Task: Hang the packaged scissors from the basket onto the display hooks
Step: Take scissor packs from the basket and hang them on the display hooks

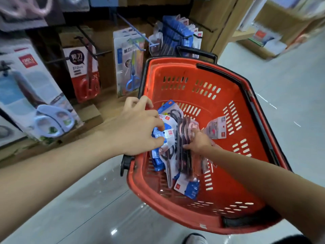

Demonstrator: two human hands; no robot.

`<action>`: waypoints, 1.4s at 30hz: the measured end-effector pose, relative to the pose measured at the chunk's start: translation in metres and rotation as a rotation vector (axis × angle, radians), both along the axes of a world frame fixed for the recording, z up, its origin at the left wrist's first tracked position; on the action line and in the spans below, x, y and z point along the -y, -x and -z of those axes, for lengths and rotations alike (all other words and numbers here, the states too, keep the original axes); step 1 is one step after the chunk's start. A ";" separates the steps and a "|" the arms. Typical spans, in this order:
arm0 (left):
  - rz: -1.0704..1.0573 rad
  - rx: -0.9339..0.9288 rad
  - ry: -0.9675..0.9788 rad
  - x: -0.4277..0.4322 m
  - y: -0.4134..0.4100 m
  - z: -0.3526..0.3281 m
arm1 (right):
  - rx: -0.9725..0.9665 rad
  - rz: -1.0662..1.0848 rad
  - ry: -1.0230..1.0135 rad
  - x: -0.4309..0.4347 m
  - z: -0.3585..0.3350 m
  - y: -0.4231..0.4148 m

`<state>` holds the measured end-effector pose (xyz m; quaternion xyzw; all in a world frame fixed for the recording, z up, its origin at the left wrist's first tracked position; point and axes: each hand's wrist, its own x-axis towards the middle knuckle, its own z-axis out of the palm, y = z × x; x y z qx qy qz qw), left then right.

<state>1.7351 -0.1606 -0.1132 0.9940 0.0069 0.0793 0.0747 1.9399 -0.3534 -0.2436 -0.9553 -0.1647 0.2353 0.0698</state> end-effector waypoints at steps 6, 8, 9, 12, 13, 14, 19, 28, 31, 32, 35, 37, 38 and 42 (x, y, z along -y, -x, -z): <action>-0.017 0.046 0.104 -0.001 0.000 0.003 | -0.120 0.113 -0.279 0.023 -0.019 -0.031; -0.012 0.060 0.107 -0.001 0.000 0.005 | -0.091 0.123 -0.358 0.021 -0.034 -0.034; -0.009 0.062 0.112 -0.002 -0.001 0.005 | -0.081 0.119 -0.410 0.017 -0.043 -0.036; -0.010 0.050 0.158 -0.006 -0.001 0.005 | -0.133 0.085 -0.556 0.007 -0.069 -0.038; -0.011 0.053 0.175 -0.007 -0.001 0.005 | -0.167 0.085 -0.605 0.005 -0.076 -0.039; -0.009 0.063 0.184 -0.008 -0.001 0.006 | -0.196 0.089 -0.652 0.004 -0.081 -0.038; -0.020 0.055 0.211 -0.008 -0.002 0.003 | -0.321 0.118 -0.772 -0.007 -0.093 -0.024; -0.239 -0.073 0.751 0.006 -0.020 -0.034 | -0.263 -0.033 -1.222 -0.045 -0.148 0.032; -0.292 -0.024 1.398 0.004 -0.028 -0.065 | -0.104 -0.198 -1.271 -0.047 -0.162 0.055; -0.291 -0.032 1.495 0.003 -0.028 -0.072 | -0.032 -0.269 -1.256 -0.047 -0.163 0.060; -0.307 0.015 1.532 0.006 -0.027 -0.075 | 0.198 -0.516 -1.143 -0.047 -0.160 0.069; -0.386 0.110 1.537 0.004 -0.028 -0.066 | 0.207 -0.575 -1.097 -0.048 -0.158 0.068; -0.412 0.151 1.527 0.002 -0.028 -0.063 | 0.200 -0.588 -1.091 -0.048 -0.158 0.066; -0.397 0.138 1.379 -0.013 -0.025 -0.063 | 0.217 -0.529 -1.124 -0.043 -0.164 0.056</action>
